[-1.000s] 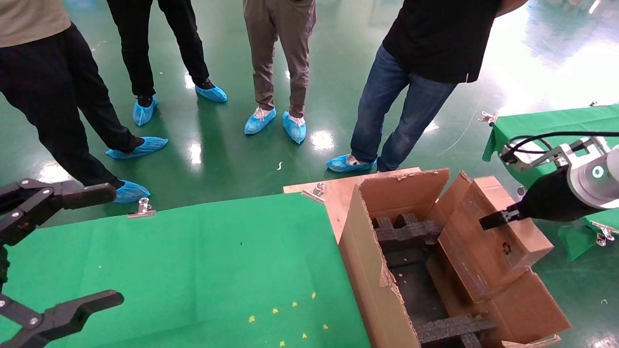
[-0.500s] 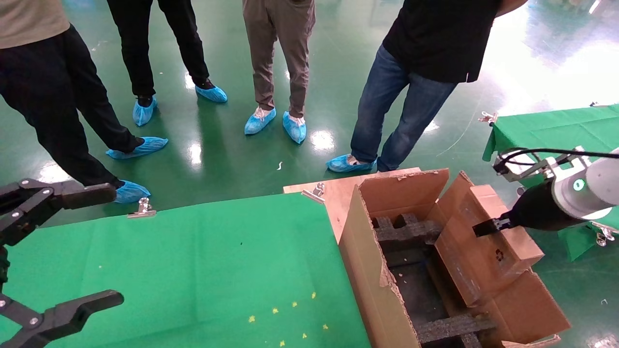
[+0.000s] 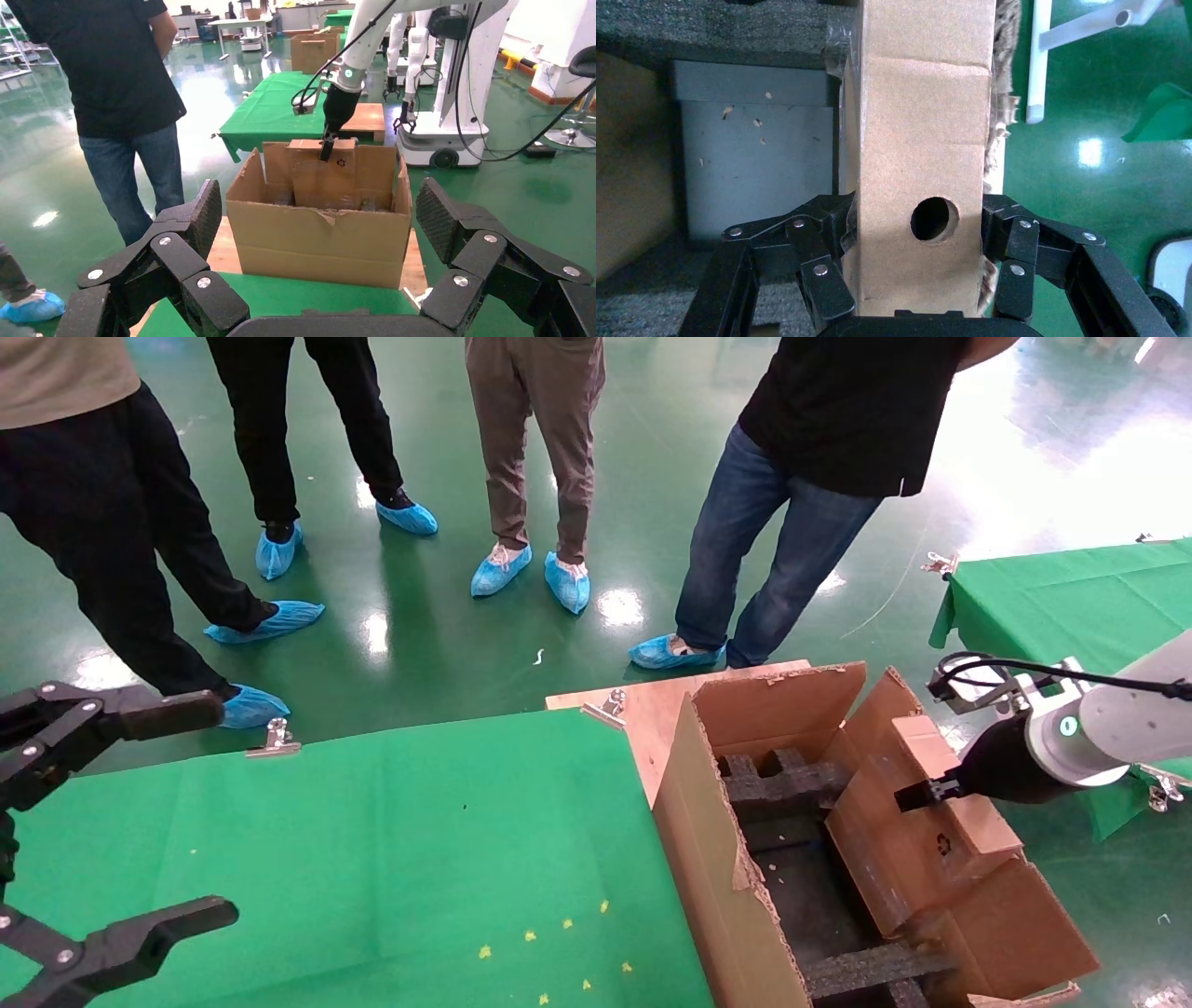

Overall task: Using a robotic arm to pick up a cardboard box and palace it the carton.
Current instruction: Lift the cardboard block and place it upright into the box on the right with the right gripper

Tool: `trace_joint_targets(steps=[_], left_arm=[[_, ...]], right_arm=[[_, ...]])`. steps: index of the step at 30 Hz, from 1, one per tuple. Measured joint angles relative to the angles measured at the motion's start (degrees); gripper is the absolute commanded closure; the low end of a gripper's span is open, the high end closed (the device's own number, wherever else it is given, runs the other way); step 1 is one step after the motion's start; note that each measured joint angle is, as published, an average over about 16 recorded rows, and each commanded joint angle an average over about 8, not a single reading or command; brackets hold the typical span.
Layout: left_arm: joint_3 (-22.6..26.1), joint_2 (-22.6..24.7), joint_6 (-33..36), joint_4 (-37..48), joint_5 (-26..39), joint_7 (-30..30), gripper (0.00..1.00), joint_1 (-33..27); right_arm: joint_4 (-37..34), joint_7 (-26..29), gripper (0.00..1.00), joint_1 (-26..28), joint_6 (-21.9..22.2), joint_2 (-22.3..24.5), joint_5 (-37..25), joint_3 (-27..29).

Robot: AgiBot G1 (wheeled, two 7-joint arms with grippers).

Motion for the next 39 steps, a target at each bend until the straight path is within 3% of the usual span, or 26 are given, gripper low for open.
trace_joint_targets(steps=[20,39], left_arm=[[0.01,-0.01,-0.01,0.0,-0.01,0.01,0.0,0.0],[0.03,-0.01,-0.01,0.0,-0.02,0.01,0.0,-0.01]], right_arm=[[-11.44,-7.61,1.0,-6.93,5.95,-6.05,4.43,-0.18],[-23.2,-16.32,1.0,-12.65,7.98,-12.03,9.41,0.5]])
